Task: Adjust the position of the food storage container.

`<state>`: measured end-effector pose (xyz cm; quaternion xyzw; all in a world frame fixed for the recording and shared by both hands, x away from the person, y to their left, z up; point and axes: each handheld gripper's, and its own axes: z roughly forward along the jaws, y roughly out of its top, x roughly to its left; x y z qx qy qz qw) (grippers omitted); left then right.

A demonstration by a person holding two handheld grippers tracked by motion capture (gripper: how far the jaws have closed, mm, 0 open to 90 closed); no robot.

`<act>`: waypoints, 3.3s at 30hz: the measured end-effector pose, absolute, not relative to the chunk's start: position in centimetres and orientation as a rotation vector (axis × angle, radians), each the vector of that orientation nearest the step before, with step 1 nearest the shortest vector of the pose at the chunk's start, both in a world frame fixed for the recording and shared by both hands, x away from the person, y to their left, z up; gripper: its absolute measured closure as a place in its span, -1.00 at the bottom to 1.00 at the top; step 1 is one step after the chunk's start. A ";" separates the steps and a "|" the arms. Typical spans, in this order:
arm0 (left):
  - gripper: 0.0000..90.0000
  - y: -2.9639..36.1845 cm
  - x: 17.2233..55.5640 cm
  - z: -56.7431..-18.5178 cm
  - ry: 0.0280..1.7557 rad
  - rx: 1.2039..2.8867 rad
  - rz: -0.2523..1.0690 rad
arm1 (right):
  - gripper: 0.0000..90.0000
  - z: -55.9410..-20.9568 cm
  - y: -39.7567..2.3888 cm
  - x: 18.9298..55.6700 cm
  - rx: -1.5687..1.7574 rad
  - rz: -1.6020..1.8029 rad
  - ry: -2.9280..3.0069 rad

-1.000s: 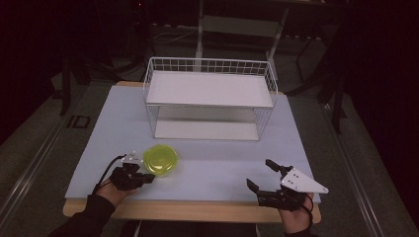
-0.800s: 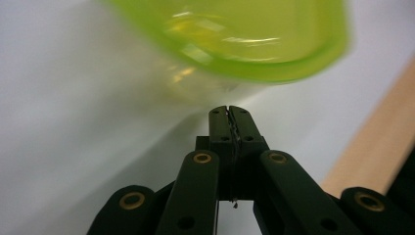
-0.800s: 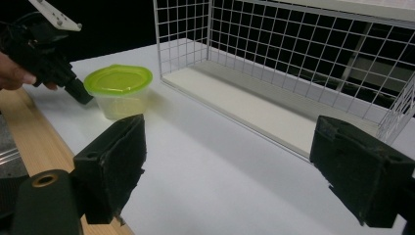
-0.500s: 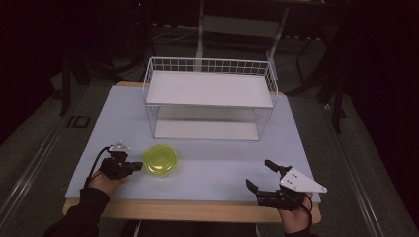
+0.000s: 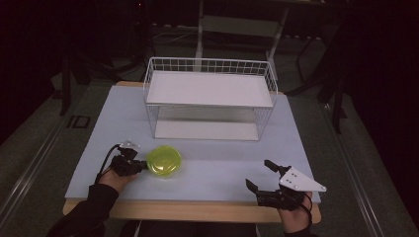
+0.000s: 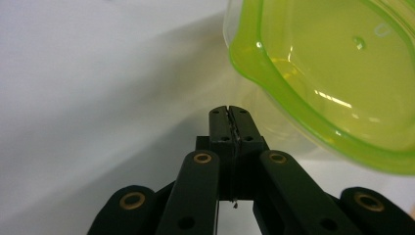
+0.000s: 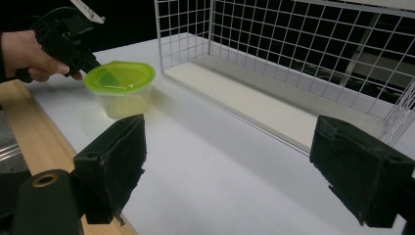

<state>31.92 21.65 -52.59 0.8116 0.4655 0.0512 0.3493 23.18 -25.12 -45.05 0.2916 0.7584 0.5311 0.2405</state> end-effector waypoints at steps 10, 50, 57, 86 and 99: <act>1.00 17.3 30.8 -52.5 1.117 2.132 0.066 | -0.70 -45.0 -25.2 23.2 0.797 1.452 2.074; 1.00 10.7 32.5 -52.8 1.154 2.081 -0.021 | -0.68 -44.9 -25.3 23.0 0.779 1.441 2.088; 1.00 9.8 33.6 -52.5 1.165 2.052 -0.024 | -0.68 -44.8 -25.4 23.0 0.784 1.451 2.089; 0.85 6.2 34.4 -52.0 1.081 2.118 -0.031 | -0.67 -45.2 -25.5 23.5 0.799 1.430 2.128; -0.70 13.5 30.6 -48.6 0.967 2.055 0.004 | -0.67 -45.4 -25.5 23.7 0.820 1.410 2.129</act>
